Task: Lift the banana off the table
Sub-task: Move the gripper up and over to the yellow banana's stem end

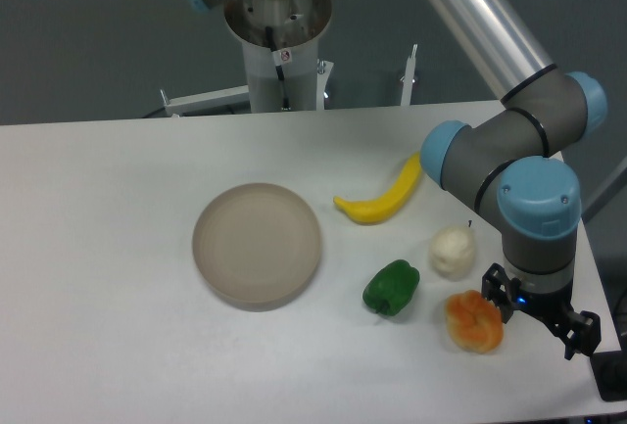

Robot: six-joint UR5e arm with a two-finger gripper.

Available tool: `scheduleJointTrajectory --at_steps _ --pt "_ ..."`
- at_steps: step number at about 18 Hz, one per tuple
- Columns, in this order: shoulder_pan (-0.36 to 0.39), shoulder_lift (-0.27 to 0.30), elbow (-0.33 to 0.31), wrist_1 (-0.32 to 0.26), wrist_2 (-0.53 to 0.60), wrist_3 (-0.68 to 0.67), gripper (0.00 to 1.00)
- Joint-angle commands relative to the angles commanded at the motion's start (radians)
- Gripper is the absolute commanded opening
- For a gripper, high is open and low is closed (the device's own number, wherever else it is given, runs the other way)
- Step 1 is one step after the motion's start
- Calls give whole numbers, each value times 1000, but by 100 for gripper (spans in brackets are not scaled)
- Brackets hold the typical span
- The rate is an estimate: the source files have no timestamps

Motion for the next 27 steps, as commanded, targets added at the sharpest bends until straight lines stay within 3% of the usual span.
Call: scheduleJointTrajectory --at_steps 4,10,12,19,25,27 --pt "-2 3 -6 0 -2 -6 100" --pt "0 72 -73 -12 3 0 100" --pt "5 119 -133 -29 3 2 100" --pt "48 303 -365 -176 3 5 100" --pt "84 406 -627 -160 0 5 100" --pt "104 428 -684 -146 -3 6 100"
